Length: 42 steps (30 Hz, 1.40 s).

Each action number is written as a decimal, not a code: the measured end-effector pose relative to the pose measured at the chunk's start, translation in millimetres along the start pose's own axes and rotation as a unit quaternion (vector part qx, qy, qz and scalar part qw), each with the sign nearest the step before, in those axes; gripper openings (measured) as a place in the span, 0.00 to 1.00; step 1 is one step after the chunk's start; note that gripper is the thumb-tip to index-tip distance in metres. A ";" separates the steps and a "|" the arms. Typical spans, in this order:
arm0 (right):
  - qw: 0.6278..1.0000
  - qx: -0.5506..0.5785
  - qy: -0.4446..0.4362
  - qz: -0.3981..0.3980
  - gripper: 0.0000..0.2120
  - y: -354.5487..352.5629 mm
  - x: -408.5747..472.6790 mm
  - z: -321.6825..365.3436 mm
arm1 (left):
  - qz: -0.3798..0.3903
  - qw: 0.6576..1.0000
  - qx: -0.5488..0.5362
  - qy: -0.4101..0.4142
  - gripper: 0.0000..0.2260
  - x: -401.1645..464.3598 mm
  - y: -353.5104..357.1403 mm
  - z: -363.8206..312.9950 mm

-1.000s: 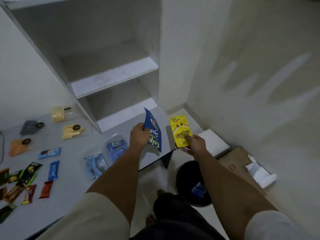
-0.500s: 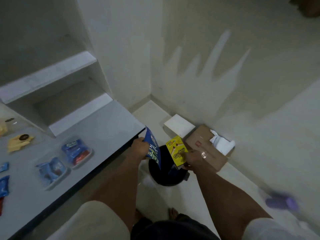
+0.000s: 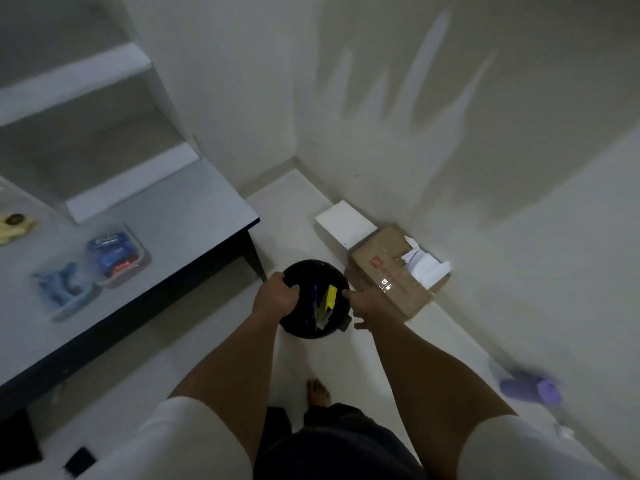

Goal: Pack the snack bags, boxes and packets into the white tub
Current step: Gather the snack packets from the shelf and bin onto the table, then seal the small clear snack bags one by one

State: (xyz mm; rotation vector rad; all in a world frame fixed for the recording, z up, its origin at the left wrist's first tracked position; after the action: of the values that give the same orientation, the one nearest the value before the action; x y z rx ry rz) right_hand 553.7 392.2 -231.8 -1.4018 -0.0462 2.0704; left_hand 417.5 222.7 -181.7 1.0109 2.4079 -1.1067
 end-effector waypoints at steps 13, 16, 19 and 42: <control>0.973 -0.176 -0.146 0.019 0.22 76.9 -49.3 50.4 | -0.026 0.998 0.052 -0.016 0.20 -44.4 -86.0 45.1; 0.956 -0.217 -0.194 0.023 0.21 117.4 -71.7 75.1 | -0.064 0.997 0.033 -0.015 0.19 -67.1 -130.3 64.0; 0.951 -0.215 -0.220 0.035 0.20 167.8 -95.7 95.9 | -0.122 0.992 0.019 -0.024 0.19 -93.5 -178.1 98.2; 0.902 -0.228 -0.354 0.095 0.11 557.1 -277.8 177.5 | -0.304 0.941 -0.013 -0.150 0.17 -181.9 -454.8 385.9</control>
State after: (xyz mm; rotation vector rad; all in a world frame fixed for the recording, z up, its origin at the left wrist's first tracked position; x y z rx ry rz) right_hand 203.4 -142.1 -127.7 -0.8231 -0.7628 2.7574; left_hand 217.2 -361.3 -93.6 0.0468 2.5145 -1.2919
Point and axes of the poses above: each hand's wrist, its own x-axis towards the middle knuckle, its own y-axis out of the palm, z = x × y, the point moved 2 cm from there along x, towards the middle knuckle, and after that the axes turned 8 degrees about y, right-handed, at the moved point
